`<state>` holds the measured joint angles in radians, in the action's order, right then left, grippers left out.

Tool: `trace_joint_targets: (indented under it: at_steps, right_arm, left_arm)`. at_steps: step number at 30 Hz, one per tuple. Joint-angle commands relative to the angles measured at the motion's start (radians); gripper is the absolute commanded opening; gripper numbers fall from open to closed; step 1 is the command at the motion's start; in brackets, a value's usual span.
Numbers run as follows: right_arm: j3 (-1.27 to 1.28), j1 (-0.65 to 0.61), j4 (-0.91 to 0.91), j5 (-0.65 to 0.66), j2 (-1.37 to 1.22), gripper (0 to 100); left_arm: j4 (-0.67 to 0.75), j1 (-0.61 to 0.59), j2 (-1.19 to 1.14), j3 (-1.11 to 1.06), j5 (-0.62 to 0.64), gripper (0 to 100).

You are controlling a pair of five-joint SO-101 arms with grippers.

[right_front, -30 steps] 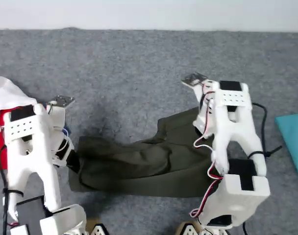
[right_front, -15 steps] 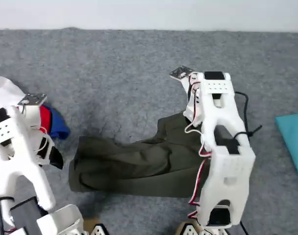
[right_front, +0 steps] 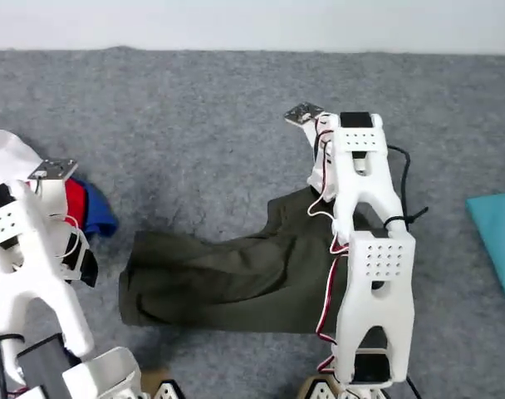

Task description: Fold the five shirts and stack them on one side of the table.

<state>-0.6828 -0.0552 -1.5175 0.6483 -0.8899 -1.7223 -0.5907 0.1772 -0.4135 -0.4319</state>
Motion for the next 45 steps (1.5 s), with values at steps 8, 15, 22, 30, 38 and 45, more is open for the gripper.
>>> trace_joint_targets:
  at_steps: [8, 15, 22, 30, 38, 45]
  right_arm:
    - [-0.206, 0.2, -0.005, 0.034, 0.001, 0.9]
    - [-0.328, 0.222, -0.021, -0.011, -0.064, 1.8]
    - [-0.391, 0.125, -0.232, -0.002, -0.018, 43.7]
    - [-0.368, 0.077, -0.285, 0.005, 0.093, 46.2]
    - [0.117, 0.061, -0.285, 0.003, 0.45, 39.7]
    - [0.661, 0.094, -0.275, 0.003, 0.863, 39.6]
  left_arm:
    - [-0.035, 0.005, 0.014, 0.028, -0.006, 13]
    - [-0.035, 0.005, 0.015, 0.028, -0.006, 13]
    - [-0.035, 0.005, 0.015, 0.027, -0.006, 13]
    - [-0.035, 0.005, 0.015, -0.058, -0.009, 13]
    - [-0.025, 0.005, 0.017, -0.088, -0.011, 13]
    - [-0.023, 0.006, 0.017, -0.087, -0.011, 13]
